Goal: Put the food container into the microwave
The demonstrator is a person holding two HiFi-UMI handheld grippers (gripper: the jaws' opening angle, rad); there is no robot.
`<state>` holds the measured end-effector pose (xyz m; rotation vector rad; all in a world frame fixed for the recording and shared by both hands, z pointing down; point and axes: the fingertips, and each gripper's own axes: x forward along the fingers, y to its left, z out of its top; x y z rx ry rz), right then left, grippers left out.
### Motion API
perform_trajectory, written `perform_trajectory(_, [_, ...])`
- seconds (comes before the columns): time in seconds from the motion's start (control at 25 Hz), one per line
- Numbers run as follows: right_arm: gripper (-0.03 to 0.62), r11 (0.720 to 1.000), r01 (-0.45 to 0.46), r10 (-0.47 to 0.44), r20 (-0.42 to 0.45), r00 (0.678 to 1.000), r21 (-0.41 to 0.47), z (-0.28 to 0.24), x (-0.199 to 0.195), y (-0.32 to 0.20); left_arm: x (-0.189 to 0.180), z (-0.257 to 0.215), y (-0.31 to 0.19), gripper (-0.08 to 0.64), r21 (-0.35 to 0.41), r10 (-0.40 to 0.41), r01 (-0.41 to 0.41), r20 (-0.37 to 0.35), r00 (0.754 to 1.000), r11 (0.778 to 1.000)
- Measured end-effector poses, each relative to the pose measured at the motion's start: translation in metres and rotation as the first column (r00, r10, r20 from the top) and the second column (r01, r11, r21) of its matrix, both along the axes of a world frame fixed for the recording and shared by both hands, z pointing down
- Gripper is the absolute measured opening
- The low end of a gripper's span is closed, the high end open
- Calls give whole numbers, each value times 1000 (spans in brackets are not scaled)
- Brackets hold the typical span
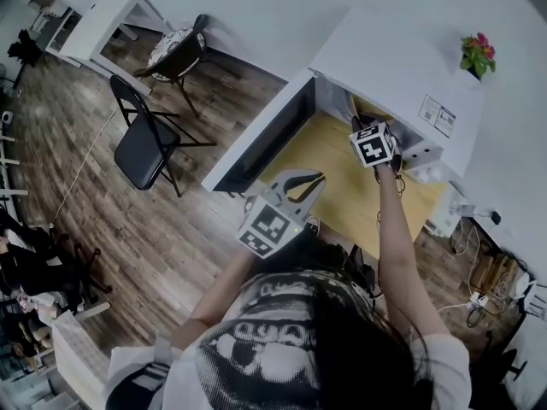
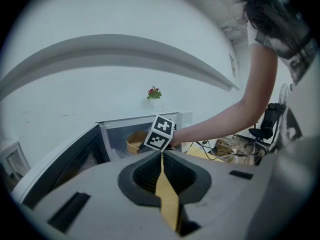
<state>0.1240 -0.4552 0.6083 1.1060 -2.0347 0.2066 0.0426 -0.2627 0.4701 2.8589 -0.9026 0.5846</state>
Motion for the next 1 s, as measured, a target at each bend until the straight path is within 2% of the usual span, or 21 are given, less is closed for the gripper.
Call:
perform_trajectory(0.28, [70, 1000, 4, -4, -5, 1000, 18, -4, -4, -3, -3, 0, -2, 12, -7, -13, 13, -4, 1000, 1000])
perform_trajectory(0.44, [119, 999, 7, -8, 6, 1000, 33, -6, -5, 0, -3, 3, -1, 12, -13, -13, 13, -2, 1000, 1000])
perform_trajectory(0.72, [121, 996, 19, -24, 51, 998, 89, -25, -11, 15, -1, 5, 0, 12, -18, -19, 19, -10, 1000, 1000])
perform_trajectory(1.0, [121, 993, 56, -68, 106, 992, 108, -40, -22, 57, 1, 8, 6, 12, -31, -12, 11, -17, 1000, 999])
